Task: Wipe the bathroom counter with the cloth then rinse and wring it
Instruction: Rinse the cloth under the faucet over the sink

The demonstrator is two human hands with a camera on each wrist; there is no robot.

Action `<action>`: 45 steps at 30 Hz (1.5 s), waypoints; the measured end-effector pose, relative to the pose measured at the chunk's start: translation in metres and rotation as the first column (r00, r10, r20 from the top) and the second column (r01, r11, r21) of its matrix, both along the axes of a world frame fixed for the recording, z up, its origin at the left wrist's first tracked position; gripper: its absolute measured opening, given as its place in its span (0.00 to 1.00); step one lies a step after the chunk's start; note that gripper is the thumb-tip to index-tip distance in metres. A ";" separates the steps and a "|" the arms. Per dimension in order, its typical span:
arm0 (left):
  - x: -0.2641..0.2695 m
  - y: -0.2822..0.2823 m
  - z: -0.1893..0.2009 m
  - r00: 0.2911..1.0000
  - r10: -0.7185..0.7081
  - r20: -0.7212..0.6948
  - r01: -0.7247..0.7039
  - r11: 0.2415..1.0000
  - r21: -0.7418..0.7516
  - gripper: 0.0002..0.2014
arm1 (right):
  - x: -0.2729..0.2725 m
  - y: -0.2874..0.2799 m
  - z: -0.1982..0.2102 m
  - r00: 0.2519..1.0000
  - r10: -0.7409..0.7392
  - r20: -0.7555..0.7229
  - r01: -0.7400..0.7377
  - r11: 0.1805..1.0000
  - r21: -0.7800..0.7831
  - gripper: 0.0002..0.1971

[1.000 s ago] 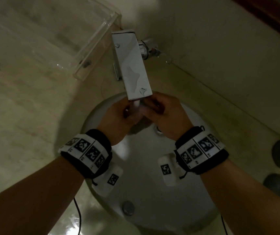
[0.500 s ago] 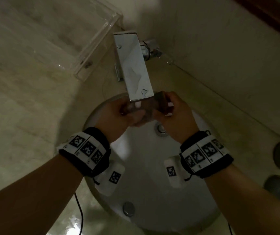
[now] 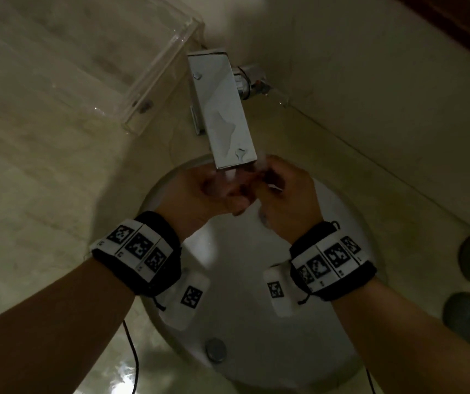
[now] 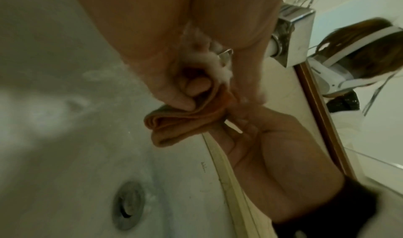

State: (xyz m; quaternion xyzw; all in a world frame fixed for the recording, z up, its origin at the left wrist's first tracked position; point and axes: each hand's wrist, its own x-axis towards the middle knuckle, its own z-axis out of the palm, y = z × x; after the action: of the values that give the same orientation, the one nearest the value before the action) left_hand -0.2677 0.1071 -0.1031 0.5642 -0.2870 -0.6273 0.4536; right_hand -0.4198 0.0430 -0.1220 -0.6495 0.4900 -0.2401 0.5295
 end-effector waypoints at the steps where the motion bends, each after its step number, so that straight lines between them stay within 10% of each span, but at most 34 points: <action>1: 0.001 -0.001 -0.001 1.000 0.003 0.006 -0.003 1.000 0.008 0.15 | 0.000 -0.003 -0.002 0.999 -0.032 0.022 0.031 0.999 0.041 0.11; 6: 0.001 -0.002 -0.003 0.990 0.038 0.133 -0.042 0.999 0.027 0.04 | -0.004 -0.012 -0.004 0.995 -0.101 0.025 0.096 0.982 0.161 0.19; 17: 0.003 -0.005 -0.003 0.986 0.159 0.051 -0.165 0.977 0.137 0.18 | -0.007 -0.012 0.001 0.998 0.046 0.033 -0.052 0.972 0.228 0.25; 25: 0.003 0.000 -0.008 0.980 0.034 0.196 -0.052 0.995 0.089 0.07 | -0.001 -0.018 0.002 0.994 -0.099 -0.051 0.108 0.972 0.209 0.05; 29: 0.004 -0.001 -0.008 0.967 0.081 0.241 -0.102 0.992 0.075 0.02 | -0.004 -0.019 0.002 0.986 -0.111 -0.126 0.129 0.982 0.140 0.08; 32: 0.005 0.000 -0.006 0.970 0.168 0.175 -0.186 0.978 0.090 0.18 | -0.008 -0.021 0.003 0.985 -0.124 -0.121 0.139 0.982 0.126 0.11; 45: 0.010 0.000 -0.009 0.937 0.277 0.214 -0.308 0.943 0.125 0.08 | -0.011 -0.022 0.001 0.993 -0.119 -0.015 0.120 0.989 0.081 0.07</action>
State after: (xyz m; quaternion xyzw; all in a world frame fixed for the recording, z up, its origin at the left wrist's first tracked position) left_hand -0.2580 0.1076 -0.1121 0.6929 -0.1923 -0.5153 0.4663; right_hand -0.4303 0.0208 -0.1208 -0.5979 0.5400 -0.2479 0.5381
